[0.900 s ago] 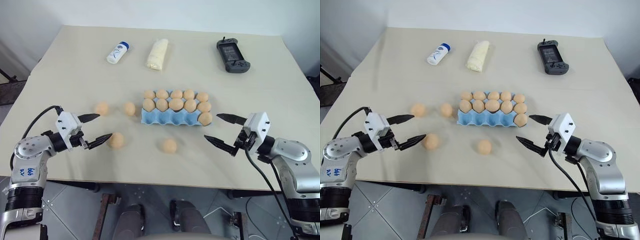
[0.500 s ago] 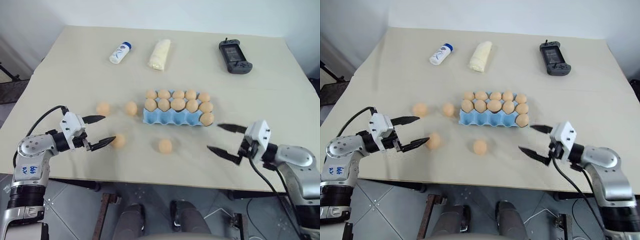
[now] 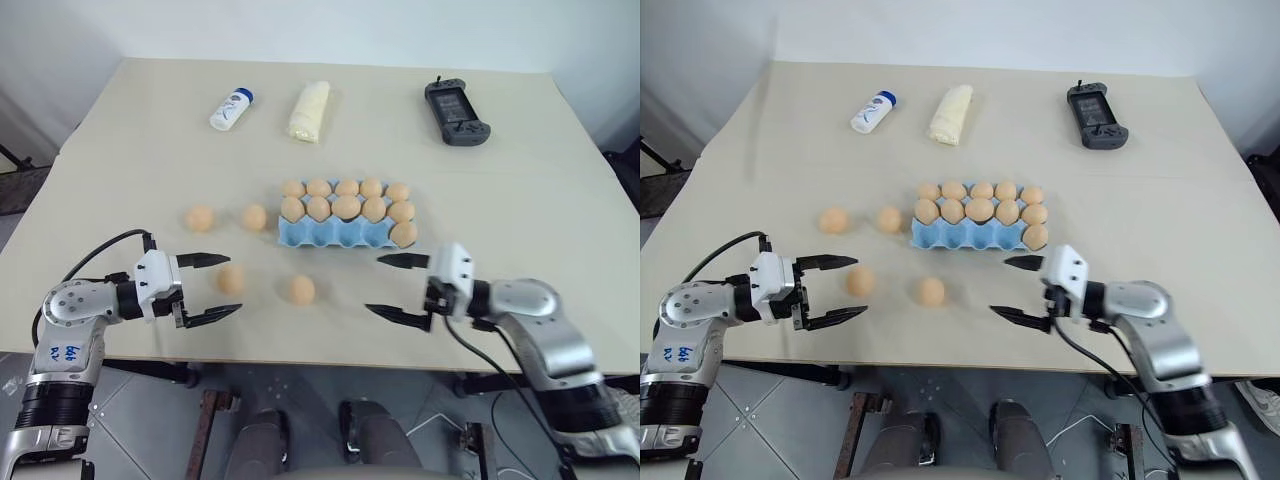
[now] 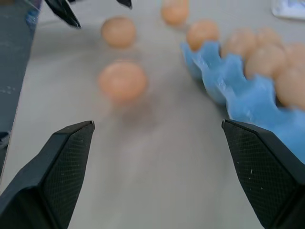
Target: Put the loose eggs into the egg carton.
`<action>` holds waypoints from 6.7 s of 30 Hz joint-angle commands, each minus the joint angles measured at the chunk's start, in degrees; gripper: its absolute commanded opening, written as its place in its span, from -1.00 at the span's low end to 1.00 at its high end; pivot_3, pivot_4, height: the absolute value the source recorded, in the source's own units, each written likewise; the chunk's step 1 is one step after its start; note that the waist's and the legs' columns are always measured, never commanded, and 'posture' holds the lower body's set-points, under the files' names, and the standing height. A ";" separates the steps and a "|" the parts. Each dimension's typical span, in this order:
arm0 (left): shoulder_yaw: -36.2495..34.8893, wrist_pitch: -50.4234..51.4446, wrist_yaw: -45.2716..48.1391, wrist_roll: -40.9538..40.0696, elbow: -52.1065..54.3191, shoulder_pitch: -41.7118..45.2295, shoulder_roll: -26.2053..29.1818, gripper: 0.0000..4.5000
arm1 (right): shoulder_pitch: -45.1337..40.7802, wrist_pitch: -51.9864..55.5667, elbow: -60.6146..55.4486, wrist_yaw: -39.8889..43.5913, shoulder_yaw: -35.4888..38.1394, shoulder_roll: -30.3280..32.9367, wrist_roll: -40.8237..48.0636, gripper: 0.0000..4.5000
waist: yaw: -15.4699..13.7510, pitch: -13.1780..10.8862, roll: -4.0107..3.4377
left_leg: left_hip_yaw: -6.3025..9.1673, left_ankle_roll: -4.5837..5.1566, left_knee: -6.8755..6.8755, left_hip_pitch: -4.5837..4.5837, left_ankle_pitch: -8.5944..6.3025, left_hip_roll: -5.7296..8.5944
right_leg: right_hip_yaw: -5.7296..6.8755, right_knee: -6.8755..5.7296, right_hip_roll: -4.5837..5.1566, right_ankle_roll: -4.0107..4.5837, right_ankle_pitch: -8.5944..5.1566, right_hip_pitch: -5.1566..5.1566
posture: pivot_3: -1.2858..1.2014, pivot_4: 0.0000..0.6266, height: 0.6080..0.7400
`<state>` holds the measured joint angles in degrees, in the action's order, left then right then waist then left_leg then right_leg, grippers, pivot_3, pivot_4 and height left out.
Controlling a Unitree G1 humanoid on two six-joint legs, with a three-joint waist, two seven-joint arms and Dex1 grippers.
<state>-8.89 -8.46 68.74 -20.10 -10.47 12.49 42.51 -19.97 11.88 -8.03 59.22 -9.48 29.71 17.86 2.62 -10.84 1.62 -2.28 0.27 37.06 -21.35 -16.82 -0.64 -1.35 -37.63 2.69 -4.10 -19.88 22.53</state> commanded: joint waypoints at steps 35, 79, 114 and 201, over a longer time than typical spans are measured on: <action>1.06 5.90 -6.19 -1.05 5.75 -0.73 -4.15 1.00 | -13.96 -1.93 13.36 -2.31 2.55 -4.76 -4.27 0.02 | 0.50 -0.03 -0.05 | 0.14 0.01 -0.02 -0.26 -0.11 0.07 | 1.22 0.07 0.51 0.04 -0.01 0.15 | 0.03 -0.52 1.00; 2.04 5.64 -9.91 1.86 -3.99 3.68 -7.12 1.00 | 11.85 -11.41 2.61 6.53 12.66 7.66 4.74 0.96 | -1.16 -0.11 -0.18 | 0.12 0.12 -0.11 -0.22 -0.14 0.09 | 1.49 0.44 0.69 0.09 -0.04 -0.05 | 0.03 -0.52 1.00; 18.12 -2.02 -20.65 14.48 -33.30 39.41 -36.21 0.06 | 20.76 -9.47 -7.17 -5.00 14.79 7.52 3.43 1.00 | -2.56 -0.12 -0.16 | -0.01 0.24 0.24 -0.21 -0.01 0.32 | 1.37 0.17 0.63 -0.19 0.11 -0.10 | 0.03 -0.52 1.00; 3.58 -0.12 -27.29 9.39 -29.77 33.01 -24.78 -0.20 | 15.69 -8.63 -9.13 -11.41 12.91 2.31 4.12 1.00 | -2.48 -0.15 -0.10 | 0.09 0.25 0.13 -0.25 0.05 0.45 | 1.52 0.19 0.83 -0.27 0.16 -0.06 | 0.03 -0.52 1.00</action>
<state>-3.98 -6.65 38.93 -7.98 -44.67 45.76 17.54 -3.88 4.25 -15.66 48.04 2.49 32.25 21.51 0.14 -10.99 1.52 -2.19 0.50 37.18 -21.61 -16.77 -0.19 0.17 -37.45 3.52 -4.37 -19.72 22.48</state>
